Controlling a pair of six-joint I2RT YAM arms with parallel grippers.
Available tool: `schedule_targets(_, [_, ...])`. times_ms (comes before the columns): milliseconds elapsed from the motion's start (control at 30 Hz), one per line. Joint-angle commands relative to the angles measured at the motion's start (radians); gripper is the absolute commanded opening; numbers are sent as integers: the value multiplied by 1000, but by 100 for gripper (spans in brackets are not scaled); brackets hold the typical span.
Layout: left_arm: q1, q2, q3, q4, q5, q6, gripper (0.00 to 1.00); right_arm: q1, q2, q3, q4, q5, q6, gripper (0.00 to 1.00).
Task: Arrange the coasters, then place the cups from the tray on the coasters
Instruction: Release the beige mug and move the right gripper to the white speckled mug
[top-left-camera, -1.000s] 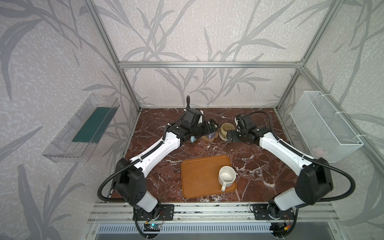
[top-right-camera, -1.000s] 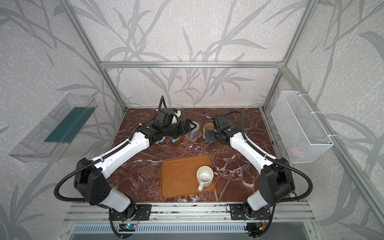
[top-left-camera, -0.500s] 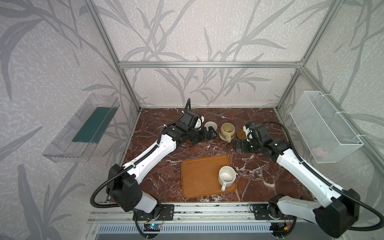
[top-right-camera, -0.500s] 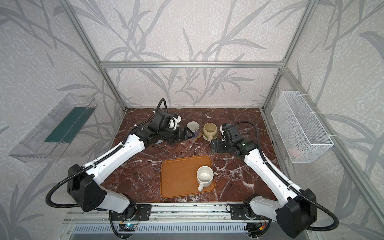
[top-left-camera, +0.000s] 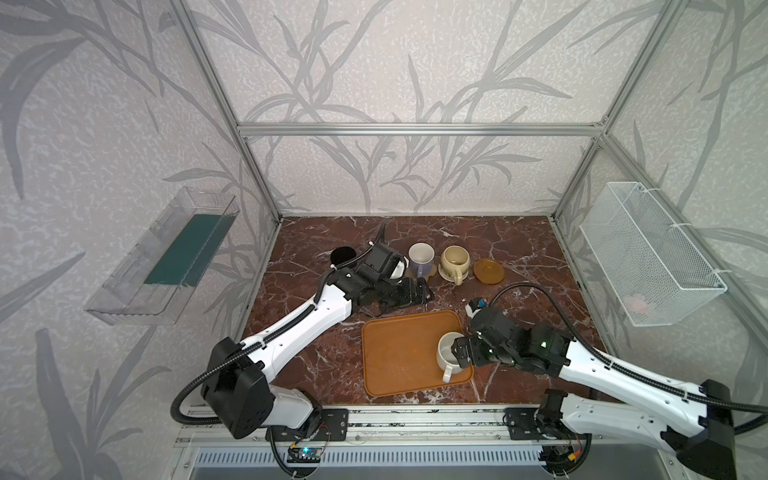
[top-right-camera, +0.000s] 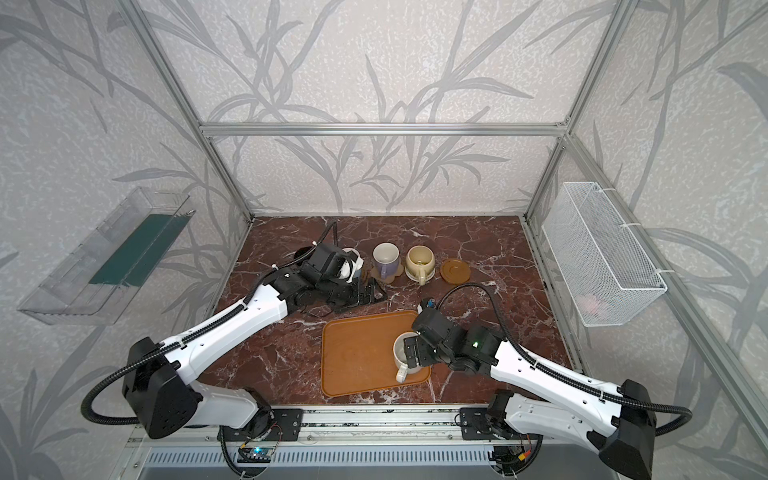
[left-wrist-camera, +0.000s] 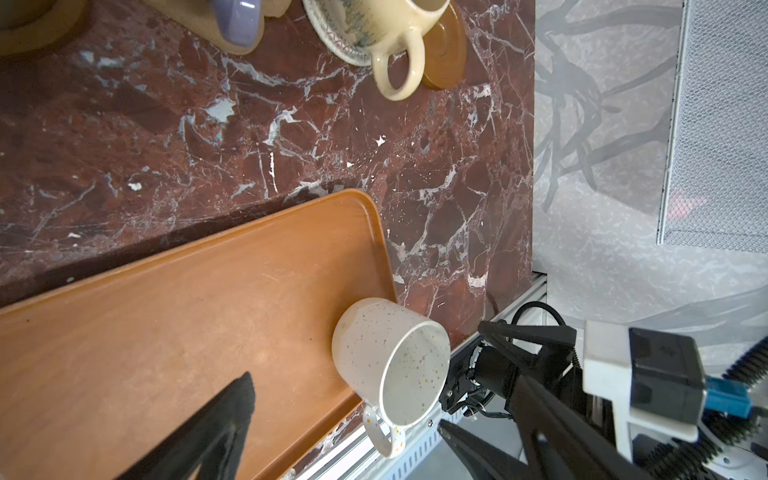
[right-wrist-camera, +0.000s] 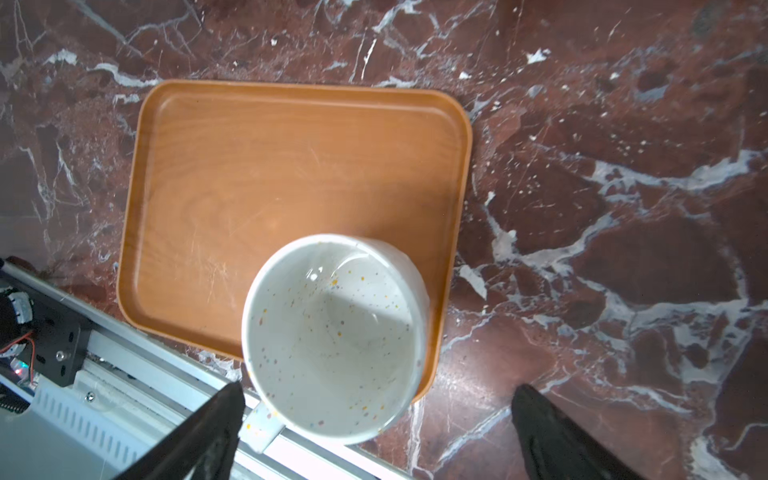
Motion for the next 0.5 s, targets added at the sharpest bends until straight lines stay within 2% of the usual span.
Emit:
schedule_targets(0, [-10, -40, -32, -2, -12, -28, 99, 70, -1, -21, -4, 47, 105, 99])
schedule_targets(233, [-16, -80, -78, 2, -51, -63, 99, 157, 64, -21, -67, 80, 190, 99])
schedule_targets(467, [-18, -85, -110, 46, -34, -100, 99, 201, 152, -19, 13, 52, 223, 99])
